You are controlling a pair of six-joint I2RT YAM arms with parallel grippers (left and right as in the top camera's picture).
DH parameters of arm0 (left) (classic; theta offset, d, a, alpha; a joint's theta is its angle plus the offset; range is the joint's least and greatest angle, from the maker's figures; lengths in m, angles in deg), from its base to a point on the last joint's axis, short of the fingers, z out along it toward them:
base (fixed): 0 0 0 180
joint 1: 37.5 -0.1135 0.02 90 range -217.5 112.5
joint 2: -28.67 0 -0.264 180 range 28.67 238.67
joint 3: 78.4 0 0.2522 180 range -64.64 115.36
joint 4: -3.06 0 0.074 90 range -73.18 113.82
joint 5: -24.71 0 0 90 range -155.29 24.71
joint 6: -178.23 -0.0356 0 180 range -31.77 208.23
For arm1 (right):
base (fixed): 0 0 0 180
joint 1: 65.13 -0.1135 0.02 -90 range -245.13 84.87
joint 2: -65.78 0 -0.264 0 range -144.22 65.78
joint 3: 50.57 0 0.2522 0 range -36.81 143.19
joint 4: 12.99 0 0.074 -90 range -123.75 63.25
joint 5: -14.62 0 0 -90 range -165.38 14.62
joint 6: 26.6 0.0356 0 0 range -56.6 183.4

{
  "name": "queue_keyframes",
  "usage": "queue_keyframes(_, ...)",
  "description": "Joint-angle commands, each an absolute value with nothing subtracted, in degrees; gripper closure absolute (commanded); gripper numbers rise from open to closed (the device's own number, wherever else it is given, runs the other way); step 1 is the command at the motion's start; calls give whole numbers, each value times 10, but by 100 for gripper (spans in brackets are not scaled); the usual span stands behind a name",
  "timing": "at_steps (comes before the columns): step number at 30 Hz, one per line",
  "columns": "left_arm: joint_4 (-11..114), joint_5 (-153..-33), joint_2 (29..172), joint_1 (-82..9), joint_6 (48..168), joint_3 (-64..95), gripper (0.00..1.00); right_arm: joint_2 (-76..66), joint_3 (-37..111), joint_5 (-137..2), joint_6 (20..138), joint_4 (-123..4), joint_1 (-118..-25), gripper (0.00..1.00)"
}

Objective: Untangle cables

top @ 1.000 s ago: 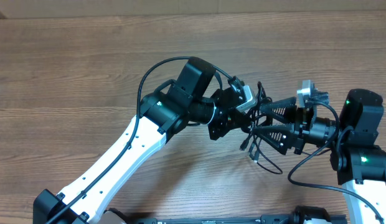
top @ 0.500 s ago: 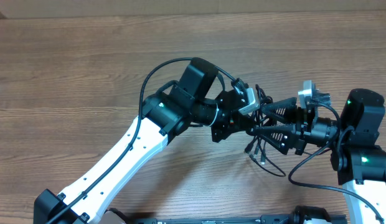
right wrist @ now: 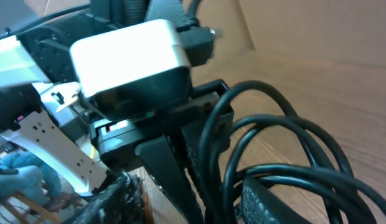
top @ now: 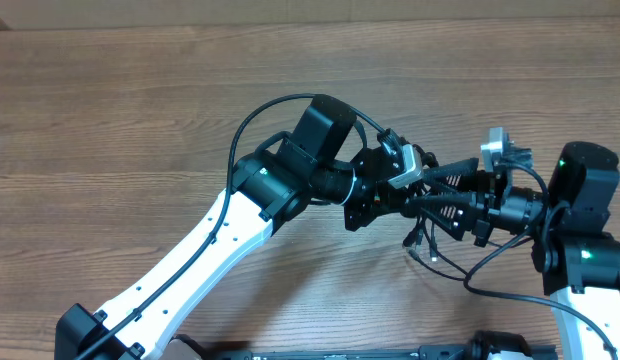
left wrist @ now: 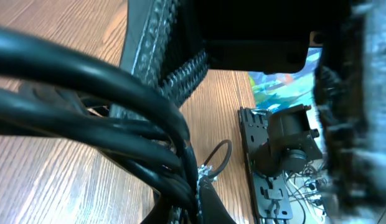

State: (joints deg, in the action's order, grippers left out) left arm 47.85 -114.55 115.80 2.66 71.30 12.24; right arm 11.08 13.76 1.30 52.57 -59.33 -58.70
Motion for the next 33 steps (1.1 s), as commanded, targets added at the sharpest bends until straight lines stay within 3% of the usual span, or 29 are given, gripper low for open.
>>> queue_keyframes(1,459,-1207,1153,51,689,132,96,90,143,1,524,-599,-591,49)
queue_keyframes(5,459,-1207,1153,51,689,132,96,81,143,-18,524,-599,-591,53)
queue_keyframes(10,452,-1207,1153,51,689,132,96,78,143,-34,524,-601,-591,70)
queue_keyframes(24,453,-1198,1153,48,692,132,96,78,143,-55,526,-603,-591,87)
queue_keyframes(33,453,-1111,1153,19,792,132,96,78,143,-55,527,-606,-591,96)
